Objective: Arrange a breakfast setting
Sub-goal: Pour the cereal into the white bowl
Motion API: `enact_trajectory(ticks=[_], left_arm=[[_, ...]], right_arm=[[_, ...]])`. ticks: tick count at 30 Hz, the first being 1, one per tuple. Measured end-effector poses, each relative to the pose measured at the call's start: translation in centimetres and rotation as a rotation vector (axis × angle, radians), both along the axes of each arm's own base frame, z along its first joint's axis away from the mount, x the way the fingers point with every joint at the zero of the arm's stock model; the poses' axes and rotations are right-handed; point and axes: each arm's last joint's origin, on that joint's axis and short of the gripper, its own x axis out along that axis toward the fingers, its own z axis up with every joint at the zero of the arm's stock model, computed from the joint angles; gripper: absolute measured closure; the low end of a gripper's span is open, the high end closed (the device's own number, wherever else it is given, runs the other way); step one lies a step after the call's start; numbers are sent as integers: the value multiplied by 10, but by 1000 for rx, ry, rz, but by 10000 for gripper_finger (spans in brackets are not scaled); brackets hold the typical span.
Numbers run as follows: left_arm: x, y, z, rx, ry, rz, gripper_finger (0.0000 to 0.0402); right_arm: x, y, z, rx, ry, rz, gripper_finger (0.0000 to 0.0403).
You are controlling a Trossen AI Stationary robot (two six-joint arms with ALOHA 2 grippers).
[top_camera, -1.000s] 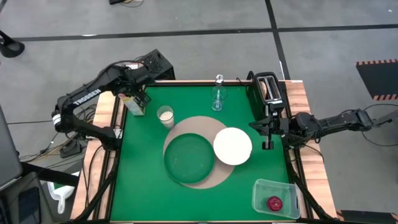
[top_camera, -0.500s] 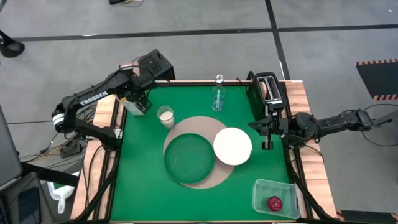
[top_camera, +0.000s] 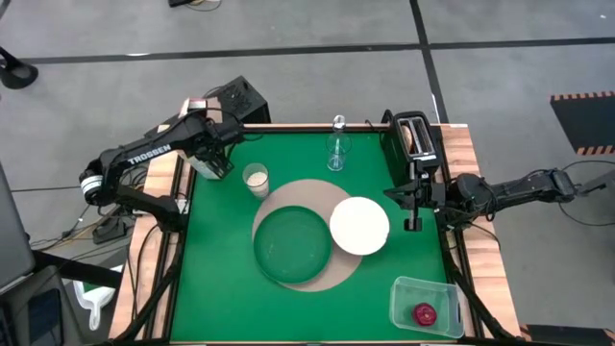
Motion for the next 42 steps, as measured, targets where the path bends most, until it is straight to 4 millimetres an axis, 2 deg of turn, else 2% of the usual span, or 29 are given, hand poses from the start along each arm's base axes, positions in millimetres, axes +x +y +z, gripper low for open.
enact_trajectory(ticks=[10, 12, 23, 26, 34, 42], left_arm=[[-1, 1, -1, 22, 26, -14, 374], [0, 1, -1, 30, 28, -16, 392], [1, -2, 0, 61, 70, -47, 401], [1, -4, 6, 69, 75, -57, 401], [1, -15, 43, 139, 16, -73, 401], [3, -27, 87, 260, -136, -109, 401]], right_arm=[[0, 0, 0, -2, 0, -2, 362], [0, 0, 0, -2, 0, -2, 362], [0, 0, 0, -1, -4, -2, 362], [-1, 0, 2, 2, -23, -2, 362], [-1, 0, 2, 1, -25, -3, 362], [-1, 0, 2, 3, -24, -3, 362]])
